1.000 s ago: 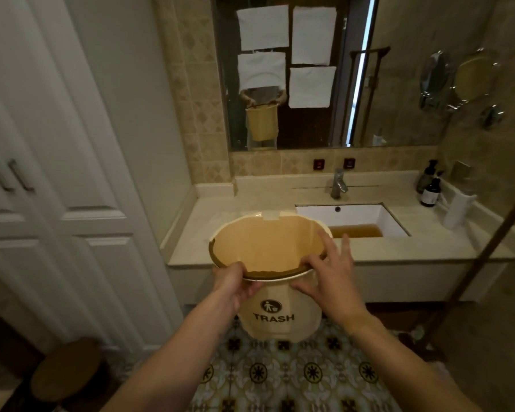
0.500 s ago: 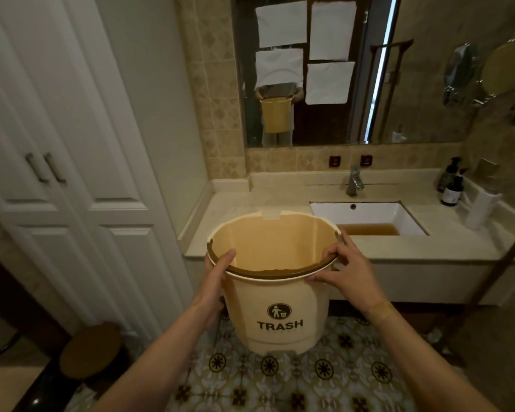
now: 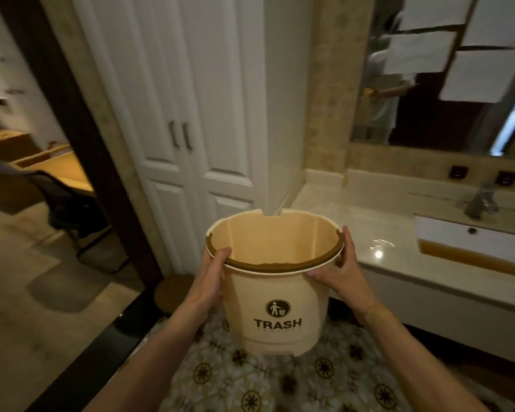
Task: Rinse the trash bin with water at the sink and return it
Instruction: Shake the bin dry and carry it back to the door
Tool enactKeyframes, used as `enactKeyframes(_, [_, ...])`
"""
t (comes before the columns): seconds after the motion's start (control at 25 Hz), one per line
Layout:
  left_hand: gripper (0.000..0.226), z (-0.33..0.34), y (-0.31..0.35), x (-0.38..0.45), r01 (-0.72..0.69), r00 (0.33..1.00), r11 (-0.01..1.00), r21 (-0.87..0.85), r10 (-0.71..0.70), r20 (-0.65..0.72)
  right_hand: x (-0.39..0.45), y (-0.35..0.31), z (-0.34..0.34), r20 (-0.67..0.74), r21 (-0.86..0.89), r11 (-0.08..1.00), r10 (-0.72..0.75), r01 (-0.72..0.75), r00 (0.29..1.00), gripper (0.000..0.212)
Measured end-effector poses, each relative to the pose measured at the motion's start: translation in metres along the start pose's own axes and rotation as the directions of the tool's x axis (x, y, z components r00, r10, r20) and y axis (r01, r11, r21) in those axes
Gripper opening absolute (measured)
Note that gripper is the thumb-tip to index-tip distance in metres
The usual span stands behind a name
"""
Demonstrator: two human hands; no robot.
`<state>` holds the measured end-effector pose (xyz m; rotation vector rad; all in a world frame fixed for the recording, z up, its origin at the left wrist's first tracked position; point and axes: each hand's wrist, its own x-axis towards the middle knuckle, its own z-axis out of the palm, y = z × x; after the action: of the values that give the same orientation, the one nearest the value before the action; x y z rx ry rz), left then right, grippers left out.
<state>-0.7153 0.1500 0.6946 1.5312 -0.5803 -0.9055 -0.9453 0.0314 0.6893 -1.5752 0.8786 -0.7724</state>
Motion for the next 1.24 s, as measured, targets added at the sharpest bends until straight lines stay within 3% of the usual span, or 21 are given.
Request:
enactKeyframes(0.24, [0.057,-0.173,-0.011,0.007,-0.002,0.971,0.999,0.048,0.014,-0.237,0.044,-0.025,0.173,0.277,0.046,0.999,0.003,-0.016,0.961,0.150])
enactKeyframes(0.52, [0.053,-0.335,-0.016,0.035,-0.057,0.935,0.998,0.027,0.063,-0.349,0.077,-0.054,0.337,0.475,0.129,0.979,0.079,-0.158,0.876,0.138])
enactKeyframes(0.68, [0.055,-0.385,-0.018,0.067,-0.088,0.934,0.993,0.079,0.110,-0.340,0.110,-0.055,0.407,0.287,0.237,0.941,0.168,-0.240,0.943,0.077])
enactKeyframes(0.8, [0.056,-0.408,-0.013,0.102,-0.110,0.935,0.990,0.090,0.134,-0.328,0.145,-0.048,0.446,0.201,0.239,0.935,0.215,-0.261,0.956,0.053])
enactKeyframes(1.04, [0.059,-0.449,-0.005,0.197,-0.081,0.951,0.985,0.150,0.122,-0.284,0.240,-0.026,0.499,0.215,0.251,0.876,0.364,-0.412,0.906,0.064])
enactKeyframes(1.24, [0.061,-0.479,0.007,0.283,-0.041,0.965,0.990,0.133,0.074,-0.251,0.306,-0.032,0.529,0.196,0.251,0.862,0.401,-0.441,0.895,0.064])
